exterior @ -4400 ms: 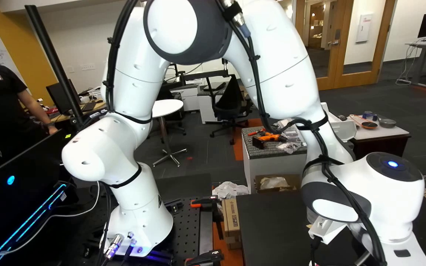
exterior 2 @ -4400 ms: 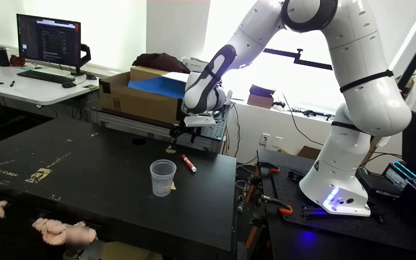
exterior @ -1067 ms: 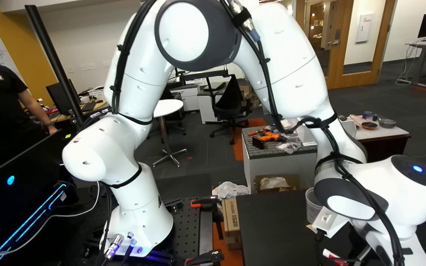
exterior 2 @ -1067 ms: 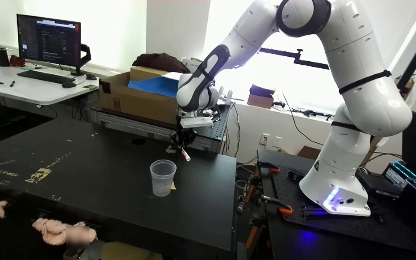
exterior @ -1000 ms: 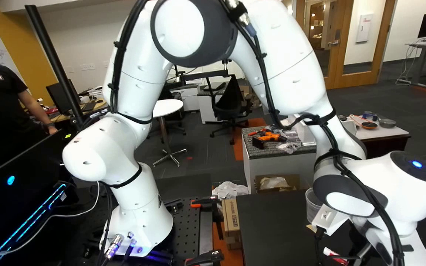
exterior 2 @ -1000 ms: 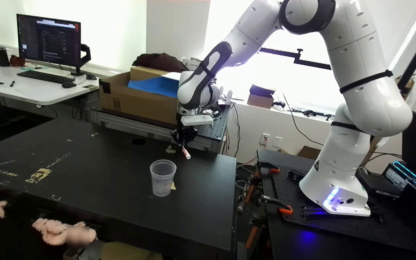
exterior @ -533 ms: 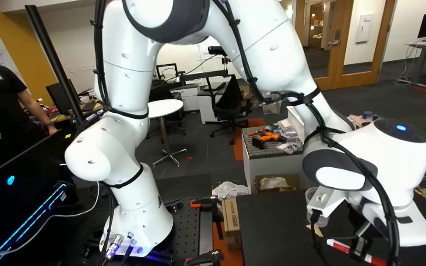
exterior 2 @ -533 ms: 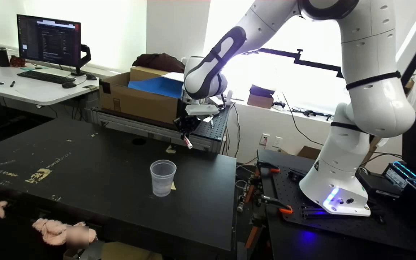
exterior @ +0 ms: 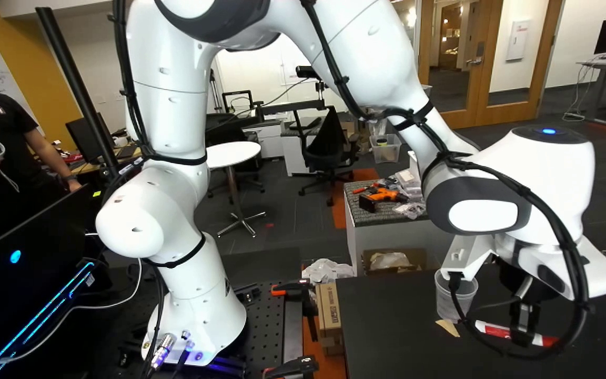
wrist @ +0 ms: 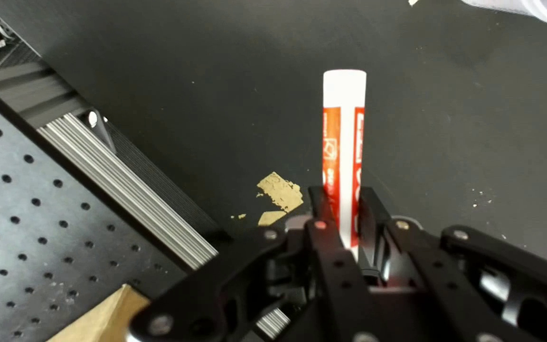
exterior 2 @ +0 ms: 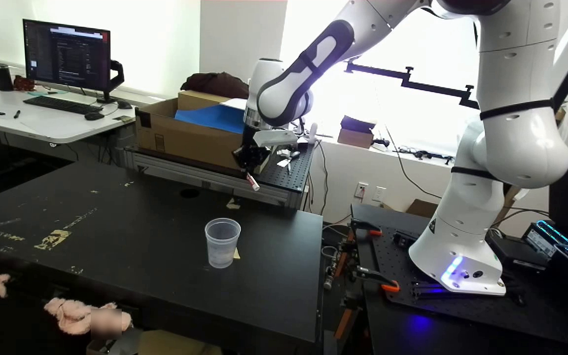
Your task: Put the marker in the cup
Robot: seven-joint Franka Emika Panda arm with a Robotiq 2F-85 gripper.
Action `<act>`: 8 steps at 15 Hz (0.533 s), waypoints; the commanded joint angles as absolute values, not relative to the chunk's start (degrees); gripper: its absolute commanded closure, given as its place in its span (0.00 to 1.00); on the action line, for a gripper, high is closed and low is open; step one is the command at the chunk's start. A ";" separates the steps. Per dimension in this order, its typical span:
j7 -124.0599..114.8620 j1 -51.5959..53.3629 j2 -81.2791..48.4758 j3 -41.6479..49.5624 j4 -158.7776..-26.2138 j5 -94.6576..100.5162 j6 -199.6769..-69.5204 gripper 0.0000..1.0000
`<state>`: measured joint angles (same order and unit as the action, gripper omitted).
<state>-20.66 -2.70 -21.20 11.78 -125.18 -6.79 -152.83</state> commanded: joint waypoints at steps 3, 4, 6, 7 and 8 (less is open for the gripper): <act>-23.53 0.88 -18.96 12.75 -126.48 -0.62 -153.13 0.95; -23.69 1.54 -18.97 12.91 -126.36 0.86 -152.94 0.95; -24.65 2.86 -19.03 13.16 -126.06 4.07 -152.49 0.95; -25.01 3.44 -18.96 13.16 -126.00 5.61 -152.27 0.95; -26.37 4.86 -19.11 13.12 -127.27 7.36 -153.39 0.95</act>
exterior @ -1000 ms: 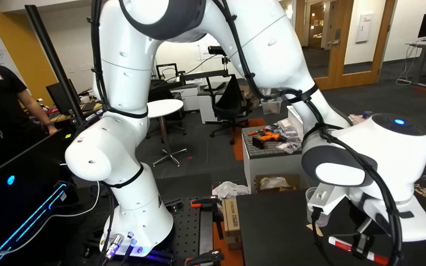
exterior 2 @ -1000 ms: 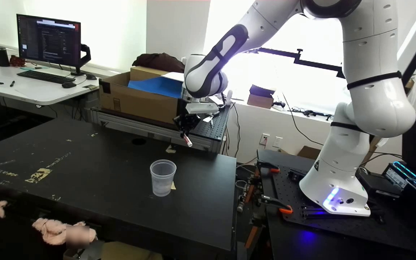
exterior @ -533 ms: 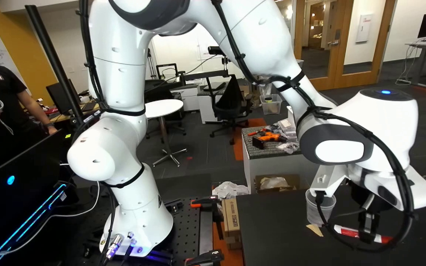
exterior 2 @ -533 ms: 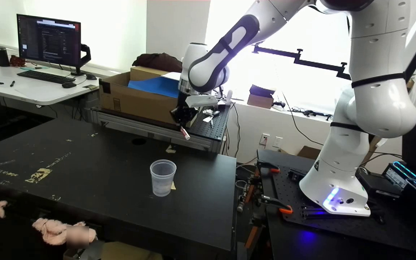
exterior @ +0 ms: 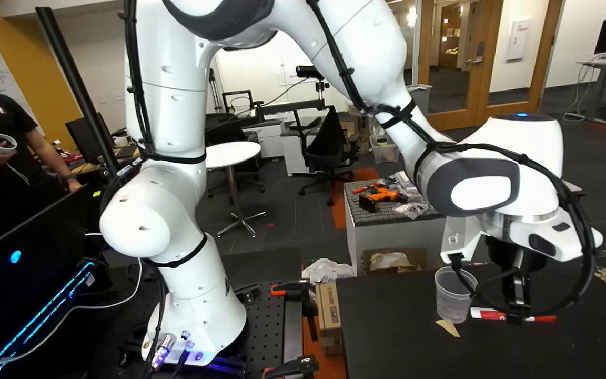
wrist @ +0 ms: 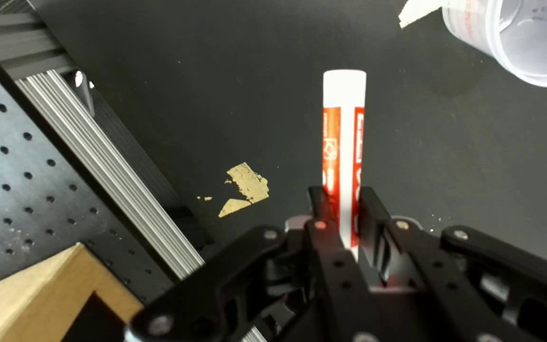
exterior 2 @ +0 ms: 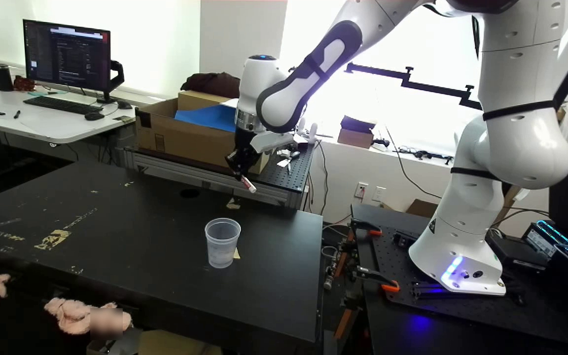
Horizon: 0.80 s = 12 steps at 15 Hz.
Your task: Put the marker in the cup
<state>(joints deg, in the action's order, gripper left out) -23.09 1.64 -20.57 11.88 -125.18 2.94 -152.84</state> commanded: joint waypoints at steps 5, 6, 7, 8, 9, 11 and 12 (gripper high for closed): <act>-29.53 8.58 -18.06 13.38 -127.68 14.57 -152.36 0.95; -29.75 9.09 -18.04 13.44 -127.50 15.78 -152.41 0.95; -30.75 9.85 -17.80 13.87 -127.50 17.41 -152.55 0.95; -32.80 10.73 -17.68 14.73 -127.28 19.49 -152.69 0.95; -34.04 11.15 -17.46 15.07 -127.06 20.90 -152.39 0.95; -37.95 12.29 -17.26 16.25 -126.28 24.61 -151.56 0.95; -39.76 12.69 -17.45 16.69 -125.74 26.56 -151.27 0.95</act>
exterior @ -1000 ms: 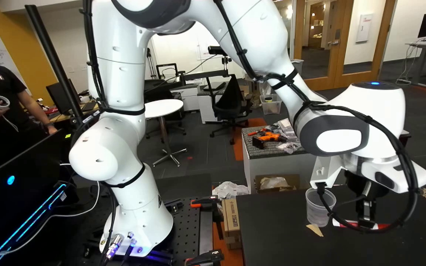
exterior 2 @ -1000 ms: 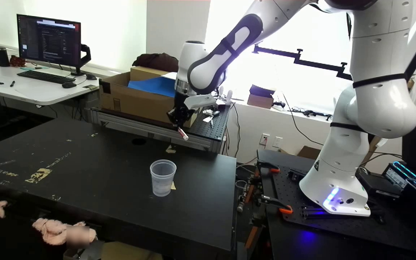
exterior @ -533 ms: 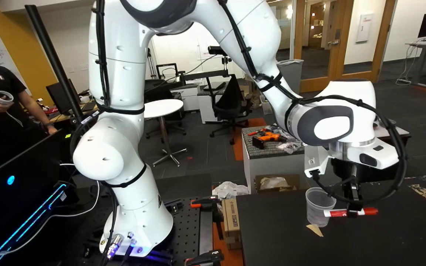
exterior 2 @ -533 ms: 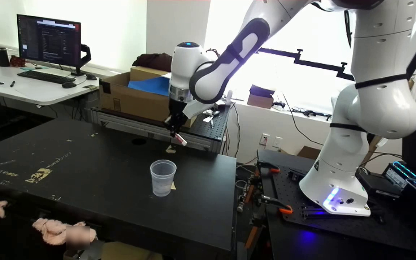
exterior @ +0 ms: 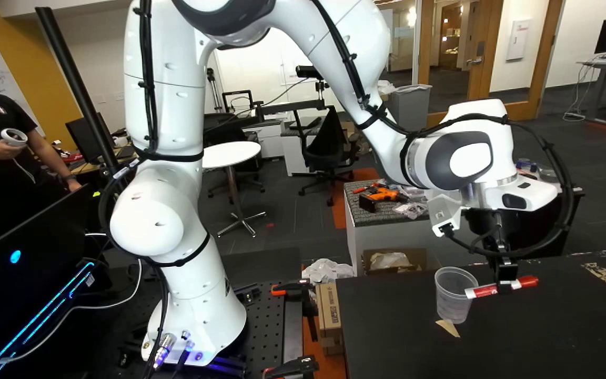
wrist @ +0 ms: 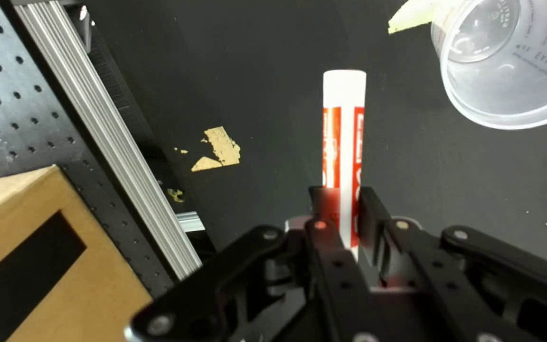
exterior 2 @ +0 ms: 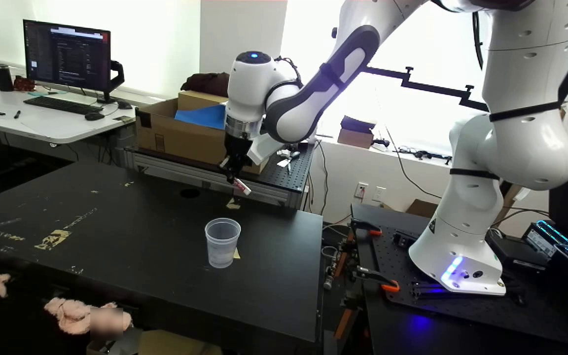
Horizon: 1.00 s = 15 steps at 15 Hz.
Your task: Put the marker in the cup
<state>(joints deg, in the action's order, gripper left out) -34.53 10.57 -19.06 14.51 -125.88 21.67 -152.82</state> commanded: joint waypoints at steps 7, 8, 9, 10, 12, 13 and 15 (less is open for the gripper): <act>-54.66 14.25 -20.17 15.40 -120.12 39.65 -137.26 0.95; -55.54 14.00 -20.51 14.29 -119.42 40.61 -134.16 0.95; -55.61 13.74 -20.81 13.00 -118.72 41.13 -130.32 0.95; -55.13 13.44 -21.20 11.68 -117.87 41.23 -126.64 0.95; -54.22 13.09 -21.83 9.49 -116.49 41.44 -120.75 0.95; -53.44 12.94 -22.16 8.44 -115.80 41.36 -118.11 0.95; -52.42 12.83 -22.49 6.63 -114.66 41.45 -113.38 0.95</act>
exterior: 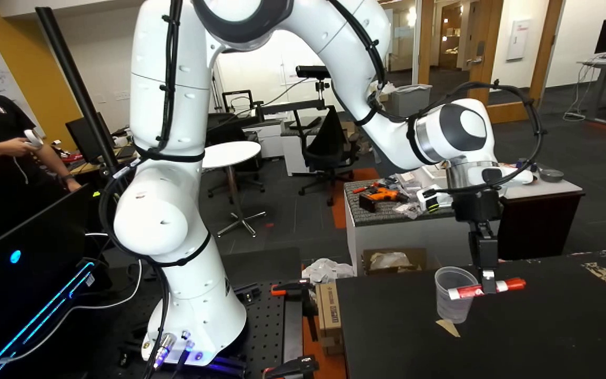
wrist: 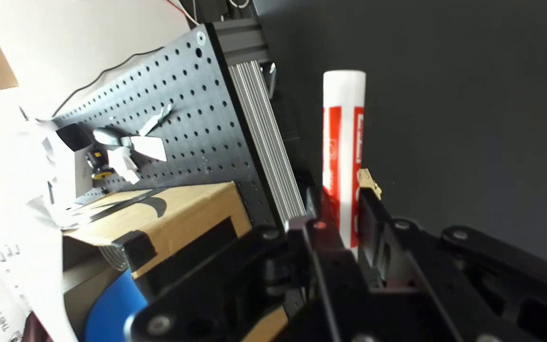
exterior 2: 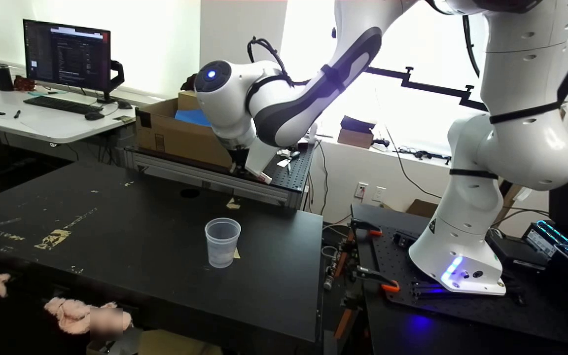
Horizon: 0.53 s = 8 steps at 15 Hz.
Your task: Put the marker in the cup
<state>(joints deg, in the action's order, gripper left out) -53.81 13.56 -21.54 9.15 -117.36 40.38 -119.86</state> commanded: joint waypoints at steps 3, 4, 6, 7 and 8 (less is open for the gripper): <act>-49.44 12.63 -23.18 4.13 -113.02 41.09 -107.85 0.95; -47.75 12.47 -23.46 3.41 -112.46 40.90 -106.44 0.95; -43.48 12.15 -24.11 2.09 -111.43 40.37 -104.20 0.95; -40.58 11.91 -24.49 1.48 -110.90 40.05 -103.35 0.95; -38.11 11.87 -24.99 1.06 -110.37 39.87 -102.54 0.95</act>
